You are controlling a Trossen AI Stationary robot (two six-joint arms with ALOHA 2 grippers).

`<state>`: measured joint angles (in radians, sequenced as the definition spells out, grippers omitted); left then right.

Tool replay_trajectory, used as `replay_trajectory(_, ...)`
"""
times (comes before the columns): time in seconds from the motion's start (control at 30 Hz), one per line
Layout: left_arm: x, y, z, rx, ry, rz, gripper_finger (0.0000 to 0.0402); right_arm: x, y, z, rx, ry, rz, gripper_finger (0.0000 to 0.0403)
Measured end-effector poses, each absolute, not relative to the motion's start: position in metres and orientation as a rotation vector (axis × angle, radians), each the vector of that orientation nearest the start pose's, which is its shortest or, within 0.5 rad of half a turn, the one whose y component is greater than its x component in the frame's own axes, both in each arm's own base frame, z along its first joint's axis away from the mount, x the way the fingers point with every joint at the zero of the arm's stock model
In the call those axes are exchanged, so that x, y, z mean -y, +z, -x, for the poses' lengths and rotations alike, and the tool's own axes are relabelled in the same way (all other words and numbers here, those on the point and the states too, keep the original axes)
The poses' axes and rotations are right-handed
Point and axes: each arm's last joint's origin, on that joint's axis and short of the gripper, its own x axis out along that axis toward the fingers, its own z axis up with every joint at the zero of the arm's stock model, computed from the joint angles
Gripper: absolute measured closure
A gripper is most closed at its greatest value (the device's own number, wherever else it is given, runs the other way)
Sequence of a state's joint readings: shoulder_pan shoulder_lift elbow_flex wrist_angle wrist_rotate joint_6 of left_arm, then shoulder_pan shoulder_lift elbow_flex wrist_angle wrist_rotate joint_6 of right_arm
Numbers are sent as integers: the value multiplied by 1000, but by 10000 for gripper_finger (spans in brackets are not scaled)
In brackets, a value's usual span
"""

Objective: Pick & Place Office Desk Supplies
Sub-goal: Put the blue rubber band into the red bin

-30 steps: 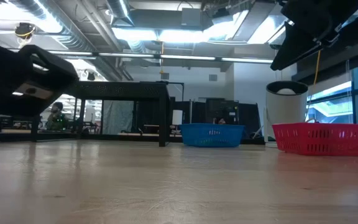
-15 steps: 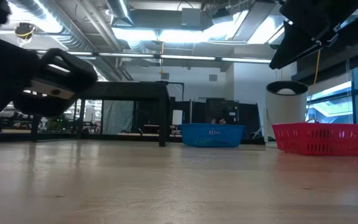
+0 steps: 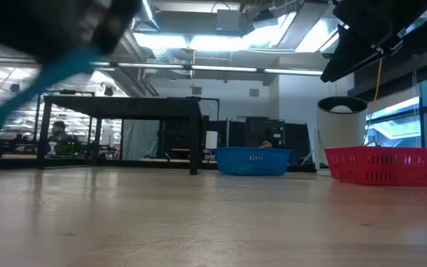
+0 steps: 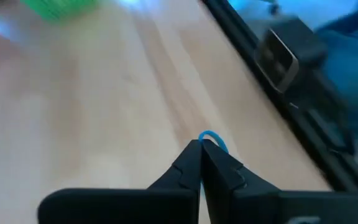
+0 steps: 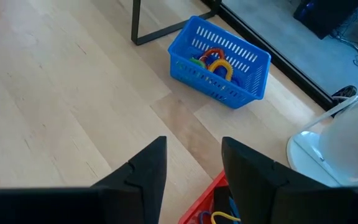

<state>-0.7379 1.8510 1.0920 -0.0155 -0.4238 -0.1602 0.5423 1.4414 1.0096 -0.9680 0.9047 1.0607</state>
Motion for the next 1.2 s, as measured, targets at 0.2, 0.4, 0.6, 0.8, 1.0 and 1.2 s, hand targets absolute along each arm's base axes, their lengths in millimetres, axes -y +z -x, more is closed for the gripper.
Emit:
replay_trajectory(0.2,235,218,-289,-394,5,-437,399,-109,233,-225,-720,-759,-33,248)
replay_trajectory(0.4,221,252,-300,-203,360,-525,399,-111,236,-231,-627,-767,-63,248)
replay_trajectory(0.6,193,256,-319,-211,484,-519,399,-119,242,-244,-527,-704,-96,248)
replay_trajectory(0.8,161,252,-338,-217,581,-432,398,-133,247,-261,-558,-460,-69,248)
replay_trajectory(1.0,151,243,-348,-235,515,-405,398,-145,239,-276,-570,-309,-1,248)
replay_trajectory(1.2,156,228,-351,-293,511,-538,398,-152,231,-288,-550,-250,16,248)
